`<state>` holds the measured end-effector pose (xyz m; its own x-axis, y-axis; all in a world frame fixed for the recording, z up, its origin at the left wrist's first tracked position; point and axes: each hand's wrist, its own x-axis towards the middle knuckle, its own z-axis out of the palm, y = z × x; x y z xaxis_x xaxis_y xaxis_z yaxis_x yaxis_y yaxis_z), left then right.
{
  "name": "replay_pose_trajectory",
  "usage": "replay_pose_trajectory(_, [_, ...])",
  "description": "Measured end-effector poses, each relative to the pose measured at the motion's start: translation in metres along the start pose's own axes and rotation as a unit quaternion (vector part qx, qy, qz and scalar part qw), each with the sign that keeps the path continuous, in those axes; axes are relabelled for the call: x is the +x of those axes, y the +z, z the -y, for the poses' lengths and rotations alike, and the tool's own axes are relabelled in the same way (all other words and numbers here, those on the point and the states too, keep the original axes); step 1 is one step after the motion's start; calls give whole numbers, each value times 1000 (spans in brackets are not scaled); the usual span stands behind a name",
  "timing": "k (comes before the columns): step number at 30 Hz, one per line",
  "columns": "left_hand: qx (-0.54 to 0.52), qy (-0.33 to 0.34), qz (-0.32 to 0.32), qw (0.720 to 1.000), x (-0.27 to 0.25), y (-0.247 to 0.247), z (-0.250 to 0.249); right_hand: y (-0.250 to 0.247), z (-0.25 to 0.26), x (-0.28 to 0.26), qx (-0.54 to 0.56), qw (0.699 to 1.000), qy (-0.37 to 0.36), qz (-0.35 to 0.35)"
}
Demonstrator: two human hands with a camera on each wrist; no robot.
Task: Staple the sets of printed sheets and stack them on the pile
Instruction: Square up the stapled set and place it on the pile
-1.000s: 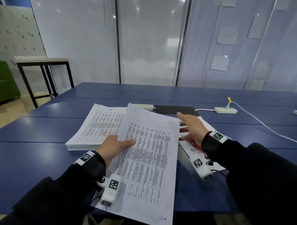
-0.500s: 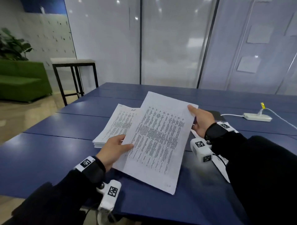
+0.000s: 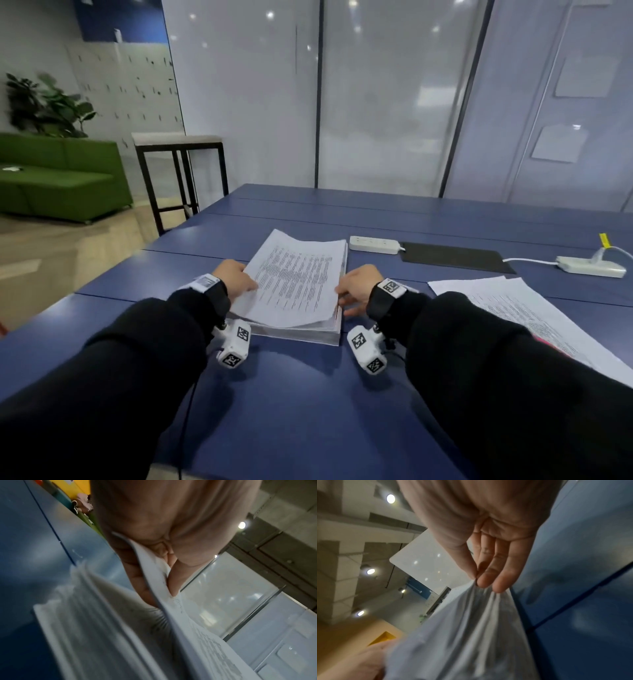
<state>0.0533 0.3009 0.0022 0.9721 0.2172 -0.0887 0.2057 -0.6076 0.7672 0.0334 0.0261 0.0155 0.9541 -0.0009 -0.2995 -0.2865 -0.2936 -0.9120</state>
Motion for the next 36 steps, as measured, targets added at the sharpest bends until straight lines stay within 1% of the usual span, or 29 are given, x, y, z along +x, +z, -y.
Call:
replay_pose_trajectory(2, [58,0,7,998,5,7,3,2,-6,5,-26,1000,2,-9])
replay_pose_trajectory(6, [94,-17,12,995,11,11,5,1,-16,9,-14,998,-4,-62])
replay_pose_trajectory(11, [140,-19,11,990,13,8,4,-1,-21,8,3,999,-7,-50])
replay_pose_trajectory(14, [137,-29,13,990,8,7,2,-1,-26,6,14,998,-18,-56])
replay_pose_trajectory(15, [134,-31,12,990,7,7,2,0,-28,5,4,998,-31,-47])
replay_pose_trajectory(18, [139,-32,28,989,3,5,2,5,-33,-4,-47,996,-78,21])
replay_pose_trajectory(19, [143,-32,35,989,3,5,3,6,-34,-8,-56,994,-93,35])
replay_pose_trajectory(20, [147,-32,41,988,3,6,4,8,-35,-11,-54,992,-107,33])
replay_pose_trajectory(21, [151,-31,45,987,3,8,5,9,-36,-14,-45,993,-111,14])
replay_pose_trajectory(23, [163,-27,49,985,1,11,7,8,-38,-17,-13,994,-94,-45])
replay_pose_trajectory(25, [175,-27,50,983,1,13,9,6,-42,-24,-15,994,-99,-53])
replay_pose_trajectory(26, [181,-28,50,982,0,13,10,6,-43,-29,-51,990,-125,-47])
replay_pose_trajectory(27, [187,-26,49,981,0,13,10,5,-44,-34,-110,980,-162,-42])
replay_pose_trajectory(28, [191,-25,48,980,-1,14,9,6,-45,-37,-169,964,-202,-43])
replay_pose_trajectory(30, [199,-25,46,979,-3,15,8,8,-42,-38,-243,937,-248,-40])
replay_pose_trajectory(33, [203,-28,42,978,-7,15,7,14,-34,-38,-300,910,-283,-32])
replay_pose_trajectory(36, [198,-28,40,979,-8,15,8,14,-29,-40,-307,906,-291,-15])
